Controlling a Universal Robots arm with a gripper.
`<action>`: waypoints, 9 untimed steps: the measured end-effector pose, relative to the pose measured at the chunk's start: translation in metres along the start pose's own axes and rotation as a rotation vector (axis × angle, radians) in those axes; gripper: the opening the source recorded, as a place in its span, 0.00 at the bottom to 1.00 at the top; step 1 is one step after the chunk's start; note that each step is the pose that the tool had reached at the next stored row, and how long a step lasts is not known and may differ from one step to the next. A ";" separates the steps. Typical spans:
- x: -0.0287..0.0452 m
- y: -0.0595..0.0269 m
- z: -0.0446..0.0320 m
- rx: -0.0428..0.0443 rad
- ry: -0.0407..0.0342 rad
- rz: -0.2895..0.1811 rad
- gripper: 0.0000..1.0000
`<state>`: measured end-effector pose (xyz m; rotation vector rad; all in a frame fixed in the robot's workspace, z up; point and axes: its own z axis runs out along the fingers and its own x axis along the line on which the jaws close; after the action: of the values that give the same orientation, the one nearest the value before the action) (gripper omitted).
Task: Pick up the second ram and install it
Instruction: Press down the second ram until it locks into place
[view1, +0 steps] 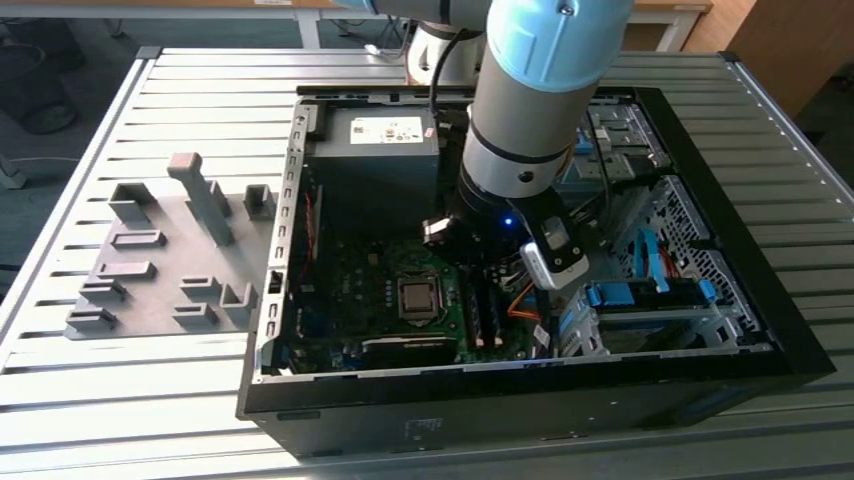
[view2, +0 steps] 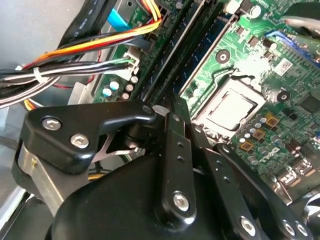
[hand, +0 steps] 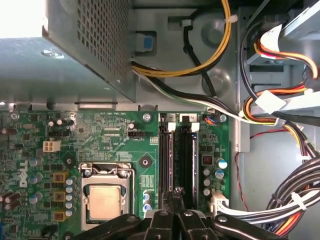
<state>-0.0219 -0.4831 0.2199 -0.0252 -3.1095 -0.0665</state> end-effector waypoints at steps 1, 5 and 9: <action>0.0002 -0.0002 -0.0039 0.0023 0.0006 0.000 0.11; 0.0005 0.0001 -0.0140 0.0035 0.0009 0.000 0.11; 0.0006 0.0001 -0.0140 0.0034 0.0009 0.000 0.11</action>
<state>-0.0221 -0.4836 0.2339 -0.0252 -3.1087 -0.0613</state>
